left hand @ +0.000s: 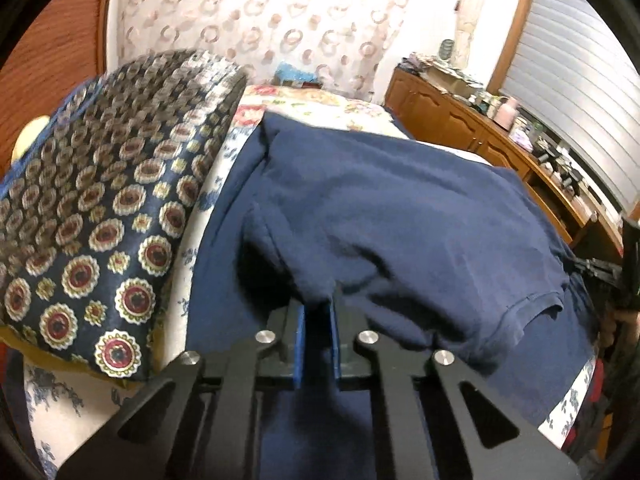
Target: Fold small clothes
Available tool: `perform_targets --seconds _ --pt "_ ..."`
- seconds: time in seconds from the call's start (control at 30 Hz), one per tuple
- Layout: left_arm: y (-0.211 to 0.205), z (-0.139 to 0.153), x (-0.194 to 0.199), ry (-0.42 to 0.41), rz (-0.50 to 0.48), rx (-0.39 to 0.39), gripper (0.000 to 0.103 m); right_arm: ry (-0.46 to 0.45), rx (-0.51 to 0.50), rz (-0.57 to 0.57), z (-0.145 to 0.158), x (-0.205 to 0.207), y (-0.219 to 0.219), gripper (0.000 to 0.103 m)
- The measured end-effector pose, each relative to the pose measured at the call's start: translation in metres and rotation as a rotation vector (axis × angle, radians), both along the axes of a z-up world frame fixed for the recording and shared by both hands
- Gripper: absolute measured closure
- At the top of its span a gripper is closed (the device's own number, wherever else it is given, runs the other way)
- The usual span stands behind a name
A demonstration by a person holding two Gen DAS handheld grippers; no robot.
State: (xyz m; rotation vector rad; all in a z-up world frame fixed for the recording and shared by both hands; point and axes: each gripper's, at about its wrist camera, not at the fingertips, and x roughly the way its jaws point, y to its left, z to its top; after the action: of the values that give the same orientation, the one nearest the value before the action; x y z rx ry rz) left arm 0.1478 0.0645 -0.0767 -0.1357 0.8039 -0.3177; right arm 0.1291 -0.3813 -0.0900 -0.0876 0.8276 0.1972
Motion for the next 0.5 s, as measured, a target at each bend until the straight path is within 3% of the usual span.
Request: perform_targets --seconds 0.17,0.5 --pt "0.003 0.027 -0.012 -0.092 -0.016 -0.015 0.099 -0.084 0.056 0.012 0.021 -0.011 -0.003 0.098" --pt "0.013 0.049 -0.021 -0.155 -0.036 -0.029 0.100 -0.209 0.097 0.020 0.060 -0.033 0.000 0.099"
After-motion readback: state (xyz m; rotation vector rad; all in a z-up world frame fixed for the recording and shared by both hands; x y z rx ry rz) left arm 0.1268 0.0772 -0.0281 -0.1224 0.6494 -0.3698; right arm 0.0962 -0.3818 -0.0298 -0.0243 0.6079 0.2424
